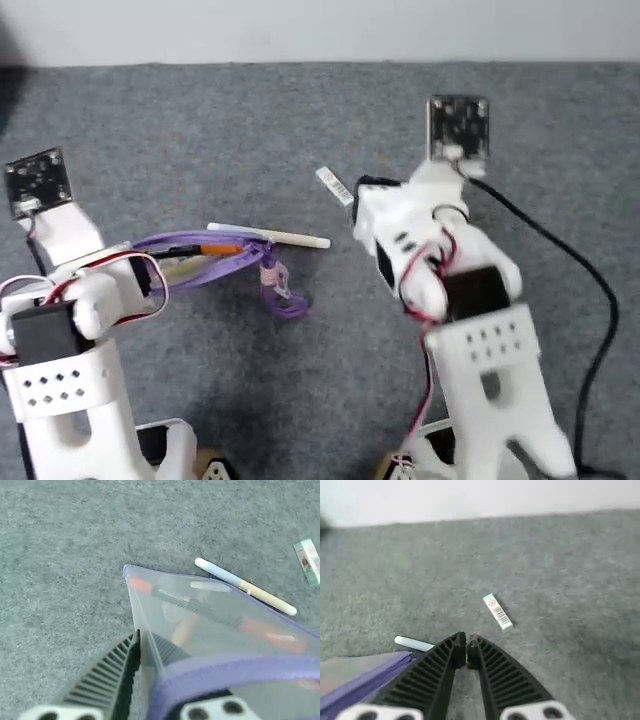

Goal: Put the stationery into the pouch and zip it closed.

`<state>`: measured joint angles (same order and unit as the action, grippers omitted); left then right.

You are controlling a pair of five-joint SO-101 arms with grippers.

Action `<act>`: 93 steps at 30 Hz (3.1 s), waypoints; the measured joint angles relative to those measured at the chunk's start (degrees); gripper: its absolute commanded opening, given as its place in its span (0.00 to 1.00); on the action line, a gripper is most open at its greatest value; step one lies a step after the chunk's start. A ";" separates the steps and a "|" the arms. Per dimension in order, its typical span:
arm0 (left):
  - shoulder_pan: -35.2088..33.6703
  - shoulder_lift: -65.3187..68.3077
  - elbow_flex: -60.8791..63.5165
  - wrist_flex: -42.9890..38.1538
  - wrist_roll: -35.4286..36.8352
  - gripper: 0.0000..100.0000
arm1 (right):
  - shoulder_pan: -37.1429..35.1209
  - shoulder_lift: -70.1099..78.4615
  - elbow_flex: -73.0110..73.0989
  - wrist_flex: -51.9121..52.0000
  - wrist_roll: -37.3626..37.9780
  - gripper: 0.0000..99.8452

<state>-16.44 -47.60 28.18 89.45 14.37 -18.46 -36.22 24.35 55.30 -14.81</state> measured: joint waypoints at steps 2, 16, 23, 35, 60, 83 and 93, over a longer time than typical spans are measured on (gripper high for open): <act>-0.26 0.00 0.00 0.00 0.18 0.01 | -0.09 5.54 -3.52 0.00 0.00 0.01; -0.26 0.00 0.00 0.00 0.53 0.01 | 0.26 53.45 -38.24 12.66 6.59 0.25; -0.26 0.00 0.00 -0.35 0.53 0.01 | 0.18 74.29 -57.23 14.68 10.46 0.25; -0.26 0.00 0.00 -0.35 0.53 0.01 | 0.26 101.01 -85.98 15.12 16.35 0.25; -0.26 0.00 0.00 -0.35 0.53 0.01 | 1.23 107.43 -112.18 44.84 25.93 0.01; -0.26 0.00 0.00 -0.35 0.53 0.01 | 1.14 96.09 -84.40 45.19 26.11 0.18; -0.26 0.09 0.09 -0.35 0.53 0.01 | 1.41 96.70 -84.40 45.19 26.11 0.02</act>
<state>-16.70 -47.52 28.26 89.10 14.90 -17.05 60.48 -60.04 100.48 11.30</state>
